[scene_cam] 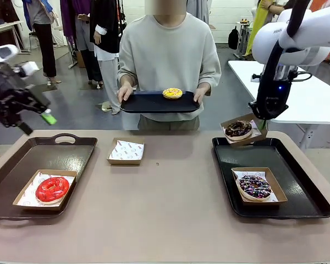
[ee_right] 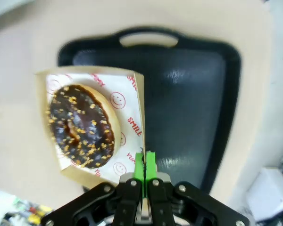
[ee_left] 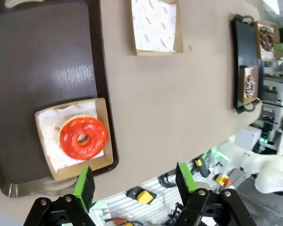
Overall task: Individually package the donuts and arrange them on the tray.
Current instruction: Place the picked Paper togo box on the Handle tray while simultaneously picking up another Paper togo box from the table with the other hand.
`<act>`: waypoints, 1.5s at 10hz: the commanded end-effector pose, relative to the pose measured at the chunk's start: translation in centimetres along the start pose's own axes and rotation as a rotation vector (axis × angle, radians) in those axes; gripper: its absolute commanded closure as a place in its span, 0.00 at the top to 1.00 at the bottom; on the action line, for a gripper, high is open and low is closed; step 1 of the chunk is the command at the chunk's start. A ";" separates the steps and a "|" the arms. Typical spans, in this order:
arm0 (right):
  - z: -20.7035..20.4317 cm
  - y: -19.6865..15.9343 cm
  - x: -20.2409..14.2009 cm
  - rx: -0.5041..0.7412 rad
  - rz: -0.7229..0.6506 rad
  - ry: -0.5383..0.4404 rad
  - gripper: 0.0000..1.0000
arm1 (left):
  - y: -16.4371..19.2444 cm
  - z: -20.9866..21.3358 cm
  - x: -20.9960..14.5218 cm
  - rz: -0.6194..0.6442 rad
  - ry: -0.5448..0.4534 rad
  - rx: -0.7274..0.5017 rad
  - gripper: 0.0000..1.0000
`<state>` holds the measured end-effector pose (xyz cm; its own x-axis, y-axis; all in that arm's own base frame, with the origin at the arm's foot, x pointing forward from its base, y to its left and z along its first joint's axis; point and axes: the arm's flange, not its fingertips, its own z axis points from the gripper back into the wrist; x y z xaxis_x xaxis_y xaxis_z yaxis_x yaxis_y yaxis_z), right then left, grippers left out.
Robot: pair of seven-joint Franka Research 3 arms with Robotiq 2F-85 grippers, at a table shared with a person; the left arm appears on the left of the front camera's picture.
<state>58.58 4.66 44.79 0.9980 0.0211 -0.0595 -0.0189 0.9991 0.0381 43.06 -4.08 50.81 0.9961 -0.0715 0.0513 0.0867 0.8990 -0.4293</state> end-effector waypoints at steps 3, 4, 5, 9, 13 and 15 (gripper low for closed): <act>-3.3 -1.2 -0.3 0.102 -0.006 0.001 0.01 | -5.1 -5.5 5.1 -0.037 0.031 0.197 0.90; -4.0 -1.3 -0.3 0.119 -0.004 0.000 0.01 | -6.0 -7.0 6.3 -0.040 0.016 0.223 0.90; -4.7 -1.2 -0.4 0.132 -0.004 -0.002 0.01 | -6.6 -8.5 7.6 -0.044 -0.013 0.256 0.90; -3.4 -0.8 -0.2 0.078 -0.021 0.021 0.01 | -6.6 -14.8 11.6 -0.099 -0.049 0.344 0.90; -3.4 -0.8 -0.2 0.078 -0.021 0.021 0.01 | -5.9 -15.3 11.3 -0.114 -0.033 0.303 0.90; -3.4 -0.8 -0.2 0.078 -0.021 0.021 0.01 | -5.9 -15.3 11.3 -0.114 -0.033 0.303 0.90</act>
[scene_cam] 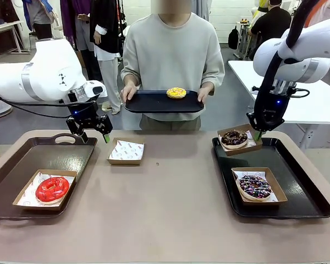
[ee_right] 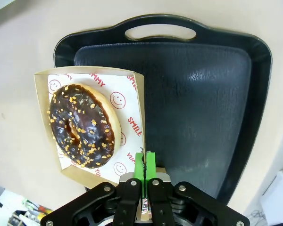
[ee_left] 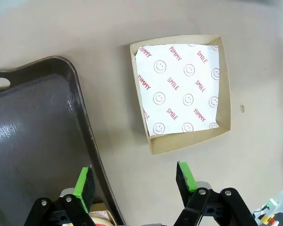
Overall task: Individually package the donuts and arrange them on the tray.
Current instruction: Place the picked Paper togo box on the Handle tray while simultaneously picking up another Paper togo box from the table with the other hand.
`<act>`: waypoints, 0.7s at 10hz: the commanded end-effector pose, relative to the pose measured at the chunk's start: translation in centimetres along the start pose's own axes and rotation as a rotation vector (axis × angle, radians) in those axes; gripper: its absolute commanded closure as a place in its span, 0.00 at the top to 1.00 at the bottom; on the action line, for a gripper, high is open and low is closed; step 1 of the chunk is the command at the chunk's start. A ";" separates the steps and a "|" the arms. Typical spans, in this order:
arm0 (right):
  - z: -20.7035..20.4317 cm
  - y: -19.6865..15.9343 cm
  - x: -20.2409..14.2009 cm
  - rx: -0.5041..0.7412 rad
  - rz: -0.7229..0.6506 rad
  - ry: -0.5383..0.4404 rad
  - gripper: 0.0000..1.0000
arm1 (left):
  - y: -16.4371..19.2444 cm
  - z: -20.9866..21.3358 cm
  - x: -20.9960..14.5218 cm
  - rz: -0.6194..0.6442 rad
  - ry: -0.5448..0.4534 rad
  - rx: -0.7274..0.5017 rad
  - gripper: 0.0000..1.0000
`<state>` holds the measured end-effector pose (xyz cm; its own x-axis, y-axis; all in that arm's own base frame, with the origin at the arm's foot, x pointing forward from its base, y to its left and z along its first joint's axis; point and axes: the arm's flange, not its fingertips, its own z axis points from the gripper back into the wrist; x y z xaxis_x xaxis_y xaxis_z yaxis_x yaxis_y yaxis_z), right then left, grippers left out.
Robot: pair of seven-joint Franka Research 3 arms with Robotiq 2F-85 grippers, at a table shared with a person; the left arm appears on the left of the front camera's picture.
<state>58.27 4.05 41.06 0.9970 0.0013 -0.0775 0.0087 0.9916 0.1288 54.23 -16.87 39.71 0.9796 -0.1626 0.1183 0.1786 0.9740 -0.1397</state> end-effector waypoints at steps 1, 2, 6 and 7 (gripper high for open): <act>0.4 0.0 -0.1 -0.015 0.000 0.004 0.01 | 0.0 0.4 -0.2 -0.006 0.005 0.008 0.90; 0.4 0.0 -0.1 -0.015 0.000 0.004 0.01 | 0.0 0.4 -0.2 -0.006 0.005 0.008 0.90; -0.5 0.8 0.0 -0.024 -0.026 0.017 0.01 | -0.5 0.1 0.9 0.044 0.008 0.025 0.90; -0.8 1.2 -0.1 -0.027 -0.052 0.028 0.01 | -1.1 0.3 1.7 0.049 0.006 0.048 0.90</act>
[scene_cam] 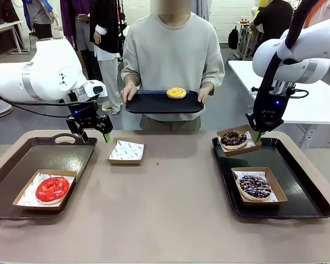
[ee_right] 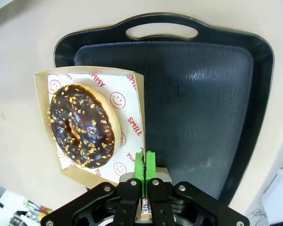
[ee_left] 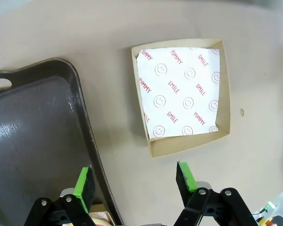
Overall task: Individually package the donuts and arrange them on the tray.
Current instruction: Place the picked Paper togo box on the Handle tray while simultaneously picking up another Paper togo box from the table with the other hand.
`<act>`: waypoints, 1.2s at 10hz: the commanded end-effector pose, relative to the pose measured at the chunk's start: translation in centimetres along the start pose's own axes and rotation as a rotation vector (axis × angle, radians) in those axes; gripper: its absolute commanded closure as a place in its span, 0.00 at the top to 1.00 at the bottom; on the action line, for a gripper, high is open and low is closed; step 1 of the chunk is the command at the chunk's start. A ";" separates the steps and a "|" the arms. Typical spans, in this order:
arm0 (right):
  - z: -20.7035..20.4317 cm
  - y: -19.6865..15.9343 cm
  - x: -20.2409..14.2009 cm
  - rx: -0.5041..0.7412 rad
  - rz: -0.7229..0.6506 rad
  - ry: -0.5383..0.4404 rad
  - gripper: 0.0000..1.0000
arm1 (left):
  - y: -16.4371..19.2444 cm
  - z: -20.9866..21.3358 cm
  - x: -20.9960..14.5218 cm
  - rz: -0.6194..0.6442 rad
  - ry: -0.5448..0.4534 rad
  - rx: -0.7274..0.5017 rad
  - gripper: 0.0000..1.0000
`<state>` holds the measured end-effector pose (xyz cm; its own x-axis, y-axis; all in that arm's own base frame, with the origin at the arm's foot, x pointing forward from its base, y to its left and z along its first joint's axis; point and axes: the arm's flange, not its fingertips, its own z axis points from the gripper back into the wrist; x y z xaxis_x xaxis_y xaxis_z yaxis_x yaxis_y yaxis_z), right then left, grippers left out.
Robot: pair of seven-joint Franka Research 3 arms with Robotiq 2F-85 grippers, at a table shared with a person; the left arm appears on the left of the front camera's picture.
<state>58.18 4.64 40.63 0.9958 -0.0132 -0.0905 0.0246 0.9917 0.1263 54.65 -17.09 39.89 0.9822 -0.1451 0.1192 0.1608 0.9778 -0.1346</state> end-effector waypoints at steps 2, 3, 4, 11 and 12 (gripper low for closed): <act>-1.1 0.5 0.5 -0.048 -0.094 0.012 0.01 | -2.1 0.1 2.7 0.051 0.027 0.073 0.90; -1.4 0.5 0.8 -0.073 -0.105 0.008 0.01 | -2.5 -0.1 3.2 0.057 0.041 0.084 0.90; -1.4 0.6 0.9 -0.106 -0.116 -0.012 0.01 | -2.7 -0.3 3.7 0.066 0.043 0.100 0.90; -2.5 0.1 2.0 -0.113 -0.121 -0.005 0.01 | -3.2 -4.3 5.8 0.131 0.096 0.140 0.90; -2.6 0.0 2.1 -0.111 -0.120 -0.004 0.01 | -3.1 -4.9 5.9 0.135 0.107 0.140 0.90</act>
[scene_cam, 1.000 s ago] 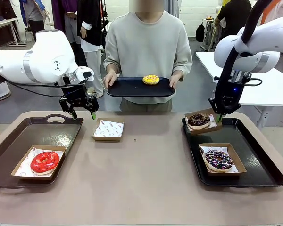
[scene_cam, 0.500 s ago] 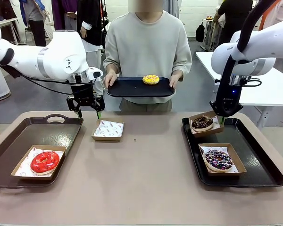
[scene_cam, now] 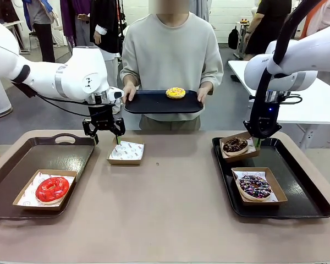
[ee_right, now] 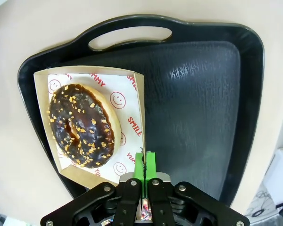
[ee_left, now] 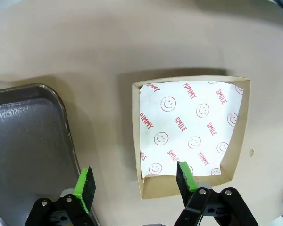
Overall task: Individually package the donuts and arrange them on the tray.
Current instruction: Place the picked Paper togo box on the Handle tray while simultaneously picking up another Paper togo box from the table with the other hand.
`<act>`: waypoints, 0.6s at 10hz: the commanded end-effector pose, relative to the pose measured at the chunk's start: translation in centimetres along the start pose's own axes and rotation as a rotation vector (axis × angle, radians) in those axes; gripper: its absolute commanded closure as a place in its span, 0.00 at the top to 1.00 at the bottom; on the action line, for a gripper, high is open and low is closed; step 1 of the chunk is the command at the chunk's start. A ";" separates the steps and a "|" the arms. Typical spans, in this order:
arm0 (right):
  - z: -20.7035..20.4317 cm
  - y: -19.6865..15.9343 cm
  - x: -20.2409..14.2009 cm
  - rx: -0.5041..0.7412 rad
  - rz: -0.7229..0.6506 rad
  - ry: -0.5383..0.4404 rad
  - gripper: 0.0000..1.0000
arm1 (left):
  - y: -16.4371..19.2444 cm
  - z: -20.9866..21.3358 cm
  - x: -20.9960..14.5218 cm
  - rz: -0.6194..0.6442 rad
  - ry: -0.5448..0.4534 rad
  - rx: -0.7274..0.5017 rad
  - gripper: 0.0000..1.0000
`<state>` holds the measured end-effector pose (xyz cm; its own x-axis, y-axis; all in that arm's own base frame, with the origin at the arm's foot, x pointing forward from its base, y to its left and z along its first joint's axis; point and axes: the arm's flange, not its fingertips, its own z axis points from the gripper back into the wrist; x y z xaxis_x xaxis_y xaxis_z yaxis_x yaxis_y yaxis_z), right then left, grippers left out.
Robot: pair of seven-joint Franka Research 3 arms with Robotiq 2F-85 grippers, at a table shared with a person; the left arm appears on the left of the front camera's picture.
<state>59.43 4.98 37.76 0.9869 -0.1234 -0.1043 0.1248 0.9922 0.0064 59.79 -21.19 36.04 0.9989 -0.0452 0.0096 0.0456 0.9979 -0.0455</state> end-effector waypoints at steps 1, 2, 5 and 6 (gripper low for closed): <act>0.0 0.0 0.6 -0.002 -0.009 -0.006 0.01 | -0.5 -0.3 0.8 0.027 0.011 0.049 0.90; 0.0 0.1 0.7 -0.002 -0.005 -0.005 0.01 | -0.6 -0.7 0.9 0.027 0.017 0.049 0.90; -0.3 0.2 1.0 0.009 0.013 -0.006 0.01 | -0.8 -1.5 1.3 0.019 0.036 0.054 0.90; -0.3 0.3 1.0 0.008 0.019 -0.003 0.01 | -0.8 -1.6 1.4 0.022 0.038 0.054 0.90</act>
<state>59.63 5.02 37.38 0.9869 -0.1193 -0.1089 0.1207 0.9927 0.0068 60.38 -21.68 34.22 0.9985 -0.0453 -0.0296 0.0442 0.9984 -0.0353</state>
